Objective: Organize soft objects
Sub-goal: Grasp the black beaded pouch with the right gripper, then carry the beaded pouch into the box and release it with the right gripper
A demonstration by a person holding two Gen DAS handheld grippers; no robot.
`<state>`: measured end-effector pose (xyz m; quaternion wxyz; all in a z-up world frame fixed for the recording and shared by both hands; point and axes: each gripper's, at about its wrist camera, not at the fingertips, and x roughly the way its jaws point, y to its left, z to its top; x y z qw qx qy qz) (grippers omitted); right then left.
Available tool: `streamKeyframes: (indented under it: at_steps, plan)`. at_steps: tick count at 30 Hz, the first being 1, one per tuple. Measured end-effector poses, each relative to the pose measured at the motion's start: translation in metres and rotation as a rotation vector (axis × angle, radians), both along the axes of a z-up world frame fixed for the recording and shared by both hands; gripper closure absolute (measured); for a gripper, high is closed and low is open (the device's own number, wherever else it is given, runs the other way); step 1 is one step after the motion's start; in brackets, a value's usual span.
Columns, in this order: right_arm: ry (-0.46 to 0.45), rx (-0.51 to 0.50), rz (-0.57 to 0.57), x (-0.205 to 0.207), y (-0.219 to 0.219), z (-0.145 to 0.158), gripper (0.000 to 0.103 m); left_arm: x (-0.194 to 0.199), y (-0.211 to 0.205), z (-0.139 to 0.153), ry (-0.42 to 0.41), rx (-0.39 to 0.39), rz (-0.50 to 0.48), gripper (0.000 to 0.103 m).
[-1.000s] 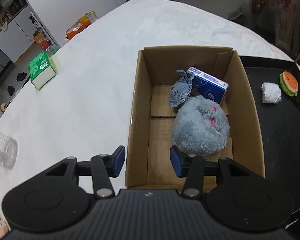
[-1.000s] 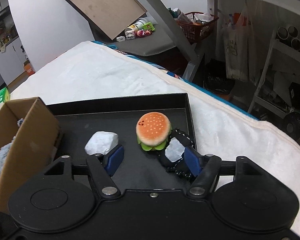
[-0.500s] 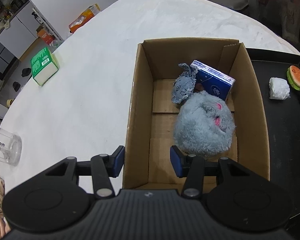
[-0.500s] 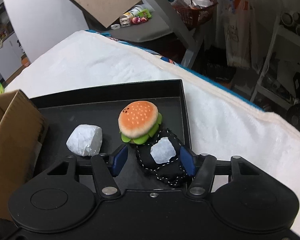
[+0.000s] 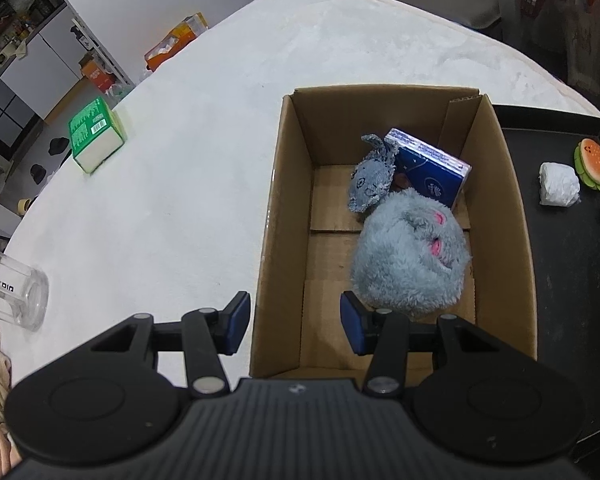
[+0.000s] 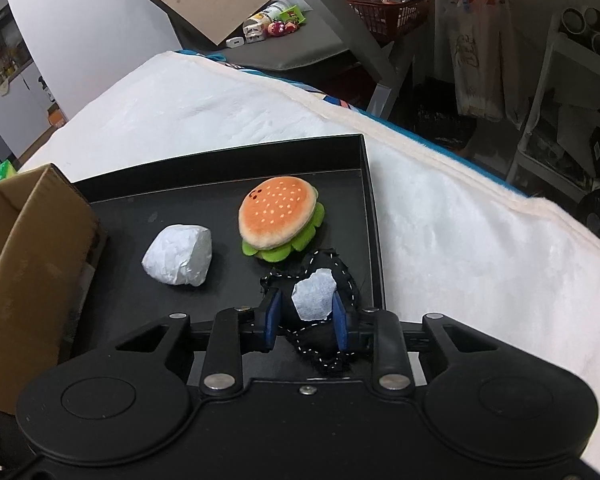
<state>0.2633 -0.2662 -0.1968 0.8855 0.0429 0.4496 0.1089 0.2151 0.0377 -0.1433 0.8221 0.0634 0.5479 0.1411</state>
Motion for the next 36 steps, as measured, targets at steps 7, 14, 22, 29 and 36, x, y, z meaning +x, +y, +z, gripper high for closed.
streamKeyframes:
  at_steps: [7, 14, 22, 29, 36]
  plan:
    - [-0.027, 0.032, 0.007, -0.013, 0.004, 0.016, 0.076, -0.005, 0.005, 0.005, -0.026, -0.023, 0.014, 0.055]
    - [-0.057, 0.032, 0.022, -0.022, 0.014, 0.035, 0.076, -0.010, 0.015, 0.009, -0.054, -0.065, 0.028, 0.055]
    - [-0.083, 0.023, 0.045, -0.028, 0.033, 0.052, 0.076, -0.017, 0.027, 0.012, -0.088, -0.129, 0.048, 0.055]
    - [-0.102, 0.007, 0.062, -0.033, 0.051, 0.066, 0.076, -0.020, 0.031, 0.010, -0.089, -0.147, 0.044, 0.055]
    - [-0.130, -0.013, 0.101, -0.038, 0.077, 0.082, 0.076, -0.022, 0.043, 0.006, -0.083, -0.202, 0.062, 0.055]
